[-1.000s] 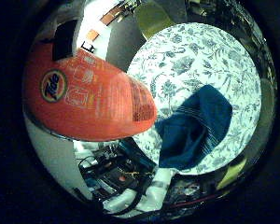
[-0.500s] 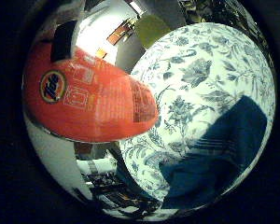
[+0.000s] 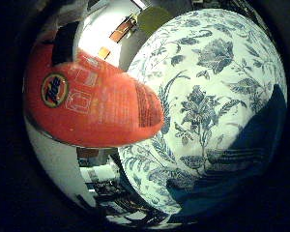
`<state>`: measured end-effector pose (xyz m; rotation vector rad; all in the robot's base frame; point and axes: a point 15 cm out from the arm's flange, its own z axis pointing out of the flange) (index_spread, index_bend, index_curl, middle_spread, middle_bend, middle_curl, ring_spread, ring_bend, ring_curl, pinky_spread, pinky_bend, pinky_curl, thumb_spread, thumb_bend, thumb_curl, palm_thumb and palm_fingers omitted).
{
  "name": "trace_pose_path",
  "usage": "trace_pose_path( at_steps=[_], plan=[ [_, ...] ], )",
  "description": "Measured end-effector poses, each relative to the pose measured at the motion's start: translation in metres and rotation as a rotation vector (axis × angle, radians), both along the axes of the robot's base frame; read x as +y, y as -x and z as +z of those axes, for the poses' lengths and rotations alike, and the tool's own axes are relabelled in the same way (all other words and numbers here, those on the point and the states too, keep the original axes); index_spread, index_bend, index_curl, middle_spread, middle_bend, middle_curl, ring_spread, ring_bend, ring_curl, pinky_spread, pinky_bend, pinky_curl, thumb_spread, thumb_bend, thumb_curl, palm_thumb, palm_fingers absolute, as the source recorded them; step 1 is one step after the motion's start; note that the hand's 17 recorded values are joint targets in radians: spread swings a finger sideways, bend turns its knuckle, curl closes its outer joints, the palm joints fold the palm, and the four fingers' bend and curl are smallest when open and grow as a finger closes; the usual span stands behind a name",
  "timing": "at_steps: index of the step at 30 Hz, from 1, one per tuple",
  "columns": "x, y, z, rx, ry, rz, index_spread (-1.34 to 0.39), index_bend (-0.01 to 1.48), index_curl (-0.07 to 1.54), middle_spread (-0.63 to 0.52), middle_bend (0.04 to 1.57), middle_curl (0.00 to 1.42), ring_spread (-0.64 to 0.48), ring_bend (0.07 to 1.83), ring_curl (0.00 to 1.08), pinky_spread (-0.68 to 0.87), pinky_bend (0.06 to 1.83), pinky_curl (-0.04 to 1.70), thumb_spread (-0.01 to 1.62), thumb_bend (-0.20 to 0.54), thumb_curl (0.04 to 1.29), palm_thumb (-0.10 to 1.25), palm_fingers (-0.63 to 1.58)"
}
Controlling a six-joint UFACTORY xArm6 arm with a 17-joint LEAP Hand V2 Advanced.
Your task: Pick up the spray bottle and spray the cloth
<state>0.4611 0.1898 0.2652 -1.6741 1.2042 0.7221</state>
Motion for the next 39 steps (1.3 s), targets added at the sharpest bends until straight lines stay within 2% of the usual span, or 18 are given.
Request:
trace_pose_path(
  at_steps=[2, 5, 8, 9, 10, 13, 14, 15, 18, 21, 24, 32, 39],
  plan=[
    [-0.004, -0.001, -0.002, -0.008, -0.001, -0.001, -0.18, 1.12, 0.72, -0.06, 1.34, 0.57, -0.15, 1.44, 0.57, -0.23, 1.01, 1.16, 0.78, -0.026, 0.87, 0.99, 1.2],
    [-0.006, -0.002, -0.003, -0.021, -0.001, 0.002, -0.2, 0.97, 0.7, -0.06, 1.3, 0.56, -0.15, 1.42, 0.55, -0.25, 1.02, 1.09, 0.67, -0.044, 0.85, 0.94, 1.11],
    [-0.009, -0.001, -0.004, -0.042, 0.006, 0.015, -0.23, 0.76, 0.7, -0.08, 1.19, 0.54, -0.15, 1.31, 0.53, -0.31, 1.06, 1.01, 0.57, -0.04, 0.82, 0.9, 0.92],
    [-0.008, 0.001, -0.005, -0.046, 0.009, 0.025, -0.24, 0.66, 0.7, -0.09, 1.14, 0.54, -0.17, 1.31, 0.55, -0.33, 1.07, 1.0, 0.58, -0.042, 0.81, 0.89, 0.76],
    [-0.008, 0.003, -0.005, -0.047, 0.011, 0.034, -0.26, 0.54, 0.68, -0.11, 1.07, 0.53, -0.17, 1.33, 0.55, -0.35, 1.06, 0.98, 0.61, -0.036, 0.79, 0.89, 0.58],
    [-0.009, 0.01, -0.009, -0.043, 0.034, 0.066, -0.31, 0.42, 0.61, -0.12, 0.97, 0.49, -0.14, 1.26, 0.52, -0.32, 0.93, 0.93, 0.78, -0.024, 0.74, 0.87, 0.3],
    [-0.01, 0.013, -0.012, -0.042, 0.049, 0.082, -0.3, 0.44, 0.61, -0.1, 0.87, 0.47, -0.12, 1.17, 0.5, -0.24, 0.83, 0.91, 0.85, -0.031, 0.71, 0.84, 0.09],
    [-0.011, 0.015, -0.014, -0.043, 0.064, 0.099, -0.3, 0.41, 0.57, -0.08, 0.8, 0.43, -0.1, 1.05, 0.45, -0.12, 0.76, 0.86, 0.9, -0.031, 0.68, 0.82, 0.01],
    [-0.015, 0.02, -0.019, -0.042, 0.094, 0.126, -0.29, 0.37, 0.52, -0.03, 0.69, 0.39, -0.05, 0.9, 0.39, 0.08, 0.68, 0.78, 0.95, -0.029, 0.64, 0.8, -0.05],
    [-0.019, 0.02, -0.019, -0.046, 0.096, 0.122, -0.27, 0.31, 0.47, 0.02, 0.57, 0.35, 0.02, 0.75, 0.33, 0.29, 0.58, 0.67, 0.98, -0.026, 0.59, 0.78, -0.01],
    [-0.023, 0.019, -0.016, -0.062, 0.098, 0.119, -0.25, 0.25, 0.44, 0.04, 0.5, 0.34, 0.07, 0.66, 0.3, 0.37, 0.52, 0.59, 0.99, -0.028, 0.56, 0.77, 0.03],
    [-0.048, 0.024, -0.012, -0.101, 0.162, 0.132, -0.24, 0.17, 0.39, 0.08, 0.38, 0.33, 0.13, 0.51, 0.26, 0.41, 0.42, 0.46, 0.99, -0.026, 0.51, 0.76, 0.11],
    [-0.084, 0.029, -0.005, -0.099, 0.188, 0.109, -0.24, 0.16, 0.34, 0.09, 0.32, 0.33, 0.17, 0.43, 0.25, 0.45, 0.43, 0.4, 1.0, -0.026, 0.48, 0.76, 0.14]
  ],
)
